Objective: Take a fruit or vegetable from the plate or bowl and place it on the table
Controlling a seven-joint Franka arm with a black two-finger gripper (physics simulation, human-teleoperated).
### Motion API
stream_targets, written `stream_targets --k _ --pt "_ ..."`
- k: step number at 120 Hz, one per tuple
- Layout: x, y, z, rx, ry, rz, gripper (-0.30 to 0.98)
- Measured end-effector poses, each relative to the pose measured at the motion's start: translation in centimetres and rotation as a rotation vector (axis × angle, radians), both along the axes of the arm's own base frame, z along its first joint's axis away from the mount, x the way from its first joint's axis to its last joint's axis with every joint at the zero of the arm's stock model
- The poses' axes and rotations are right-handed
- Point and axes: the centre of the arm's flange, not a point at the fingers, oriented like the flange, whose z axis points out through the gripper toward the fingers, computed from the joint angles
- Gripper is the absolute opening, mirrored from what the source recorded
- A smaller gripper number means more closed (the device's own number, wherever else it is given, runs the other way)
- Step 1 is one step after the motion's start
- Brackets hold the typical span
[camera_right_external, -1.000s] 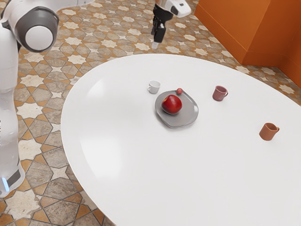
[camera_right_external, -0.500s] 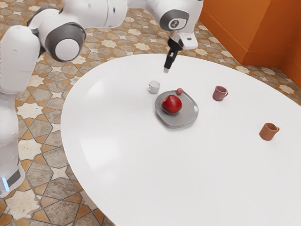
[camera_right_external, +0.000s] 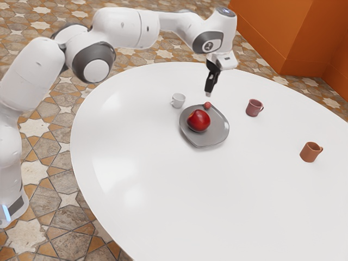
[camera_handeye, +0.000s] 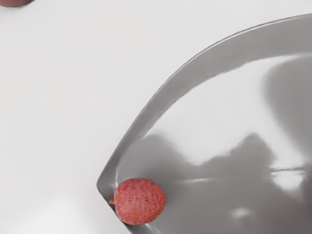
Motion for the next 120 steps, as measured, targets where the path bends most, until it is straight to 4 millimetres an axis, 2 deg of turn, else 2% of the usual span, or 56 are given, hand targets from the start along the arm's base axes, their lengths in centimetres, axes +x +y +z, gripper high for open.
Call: stream_targets --k 16,55,65,83,101,120 --pt "0.5 1.1 -2.2 -0.007 0.005 0.02 0.69" --pt "1.6 1.5 -6.1 -0.014 0.018 0.023 0.69" --pt "1.2 3.3 -7.2 -0.02 0.029 0.047 0.69" --pt "1.4 3.4 -7.8 -0.025 0.029 0.047 0.69" --pt "1.8 3.1 -7.2 -0.024 0.003 0.043 0.69" --pt "2.3 3.2 -7.9 -0.041 -0.017 0.048 0.68"
